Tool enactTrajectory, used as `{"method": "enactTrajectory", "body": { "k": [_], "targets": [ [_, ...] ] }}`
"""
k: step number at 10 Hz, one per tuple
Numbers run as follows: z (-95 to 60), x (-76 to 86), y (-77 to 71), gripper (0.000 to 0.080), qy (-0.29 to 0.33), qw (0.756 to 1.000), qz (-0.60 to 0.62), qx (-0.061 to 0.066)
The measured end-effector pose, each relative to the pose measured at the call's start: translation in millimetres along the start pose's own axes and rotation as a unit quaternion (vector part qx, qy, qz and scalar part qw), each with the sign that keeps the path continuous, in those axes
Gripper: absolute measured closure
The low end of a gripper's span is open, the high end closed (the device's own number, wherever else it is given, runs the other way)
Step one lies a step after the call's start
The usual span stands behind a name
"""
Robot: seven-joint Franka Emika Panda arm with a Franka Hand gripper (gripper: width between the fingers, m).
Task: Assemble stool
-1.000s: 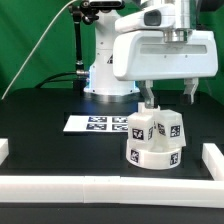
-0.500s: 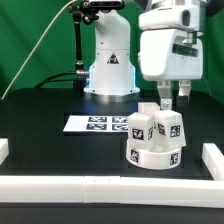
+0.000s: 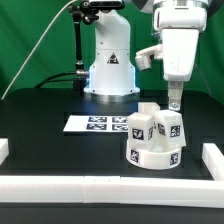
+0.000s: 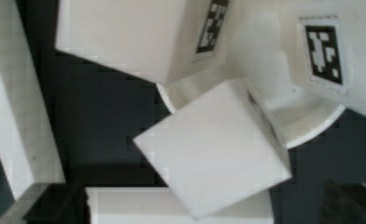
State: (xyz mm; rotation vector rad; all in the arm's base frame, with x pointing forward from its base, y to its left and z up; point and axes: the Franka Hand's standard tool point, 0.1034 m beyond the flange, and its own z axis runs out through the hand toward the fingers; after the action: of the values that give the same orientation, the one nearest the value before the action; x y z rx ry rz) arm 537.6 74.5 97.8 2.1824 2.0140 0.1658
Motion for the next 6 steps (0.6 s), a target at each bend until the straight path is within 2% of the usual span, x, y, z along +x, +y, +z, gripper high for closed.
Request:
{"method": "enactTrajectory", "body": {
  "k": [3,6],
  "targets": [
    [10.0,4.2,1.0,0.0151,-0.020,0.991,-0.130,0.002],
    [16.0,7.6,-3.1,0.0151,-0.022,0.991,-0.136,0.004]
  ]
}}
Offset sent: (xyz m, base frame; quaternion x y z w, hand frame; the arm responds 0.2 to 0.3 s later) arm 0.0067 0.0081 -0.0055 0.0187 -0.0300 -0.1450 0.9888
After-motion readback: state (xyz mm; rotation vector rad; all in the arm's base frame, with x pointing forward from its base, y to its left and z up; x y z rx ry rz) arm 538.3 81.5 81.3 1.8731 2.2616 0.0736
